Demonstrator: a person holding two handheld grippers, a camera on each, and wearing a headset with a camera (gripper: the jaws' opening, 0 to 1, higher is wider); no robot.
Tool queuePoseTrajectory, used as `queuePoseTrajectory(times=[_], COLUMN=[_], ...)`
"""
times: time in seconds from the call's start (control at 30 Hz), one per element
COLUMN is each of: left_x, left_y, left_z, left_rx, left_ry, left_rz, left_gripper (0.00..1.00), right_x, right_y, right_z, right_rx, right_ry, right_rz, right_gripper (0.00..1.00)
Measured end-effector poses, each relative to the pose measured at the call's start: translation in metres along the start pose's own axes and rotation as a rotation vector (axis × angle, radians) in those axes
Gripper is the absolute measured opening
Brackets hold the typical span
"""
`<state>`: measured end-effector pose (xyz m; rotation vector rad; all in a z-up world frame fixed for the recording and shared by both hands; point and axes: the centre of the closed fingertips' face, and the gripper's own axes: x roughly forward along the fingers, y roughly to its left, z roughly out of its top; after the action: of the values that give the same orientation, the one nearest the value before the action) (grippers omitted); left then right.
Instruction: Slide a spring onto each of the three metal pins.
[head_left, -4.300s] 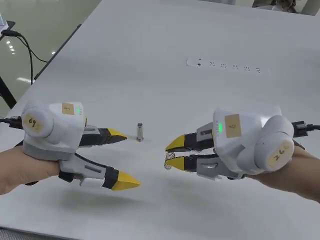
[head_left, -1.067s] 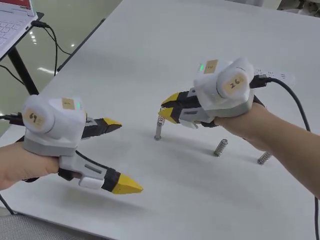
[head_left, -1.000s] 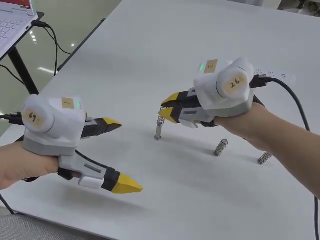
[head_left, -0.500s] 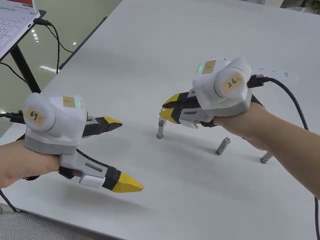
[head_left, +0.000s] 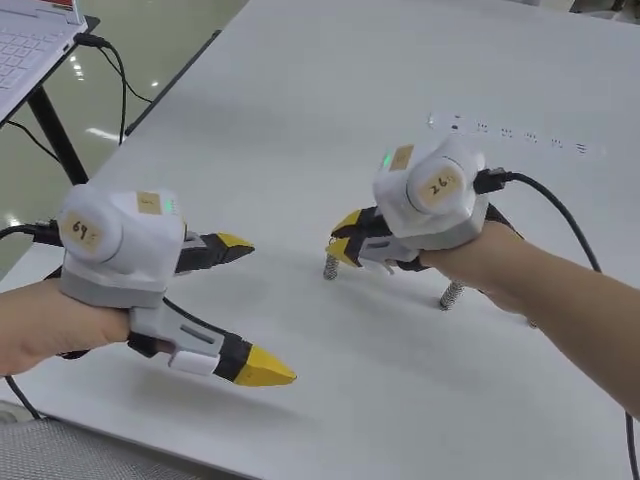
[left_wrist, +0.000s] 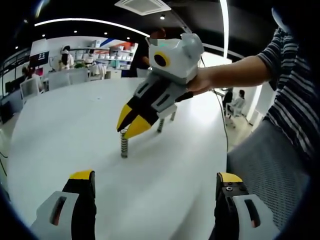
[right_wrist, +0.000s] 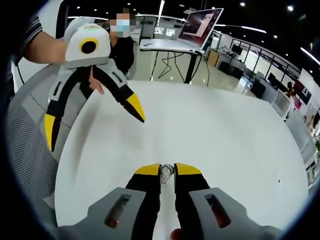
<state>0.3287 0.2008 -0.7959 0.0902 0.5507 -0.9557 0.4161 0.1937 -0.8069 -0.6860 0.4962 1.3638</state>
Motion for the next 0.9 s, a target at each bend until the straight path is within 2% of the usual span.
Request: queuePoseTrajectory(times=[0.37,0.4,0.5,0.63,0.7,0.8,0.9], left_x=[0.002,0.002,0.003,0.004,0.005,0.006,0.006], left_y=[0.000,0.000,-0.001,-0.002,-0.002,-0.002,-0.003], left_z=[0.002,0.002,0.002,0.004,0.005,0.006,0.010], left_rx=[-0.003,-0.004,-0.004,-0.004,-0.002,0.000,0.004], left_ry=[-0.007,-0.005,-0.005,-0.007,-0.009,-0.010,-0.019], left_rz=[0.000,-0.001,-0.003,-0.003,-0.002,0.004,0.007], left_gripper=[0.98,0.98,0.98,0.98,0.98,0.97,0.97], right_x=[0.005,0.005,0.004,0.004,0.004,0.003,-0.001], right_y=[0.003,0.003,0.003,0.001,-0.001,-0.003,-0.006], right_z=[-0.007,-0.005,-0.006,-0.007,-0.008,-0.007,0.000], right_rx=[-0.003,-0.007,0.000,0.031,0.086,0.084,0.113], right_ry=[0.023,0.008,0.006,0.006,0.012,0.015,-0.015], right_rz=[-0.005,-0.009,-0.013,-0.017,-0.016,-0.023,-0.030], right_gripper=[0.07,0.07,0.07,0.08,0.08,0.09,0.12])
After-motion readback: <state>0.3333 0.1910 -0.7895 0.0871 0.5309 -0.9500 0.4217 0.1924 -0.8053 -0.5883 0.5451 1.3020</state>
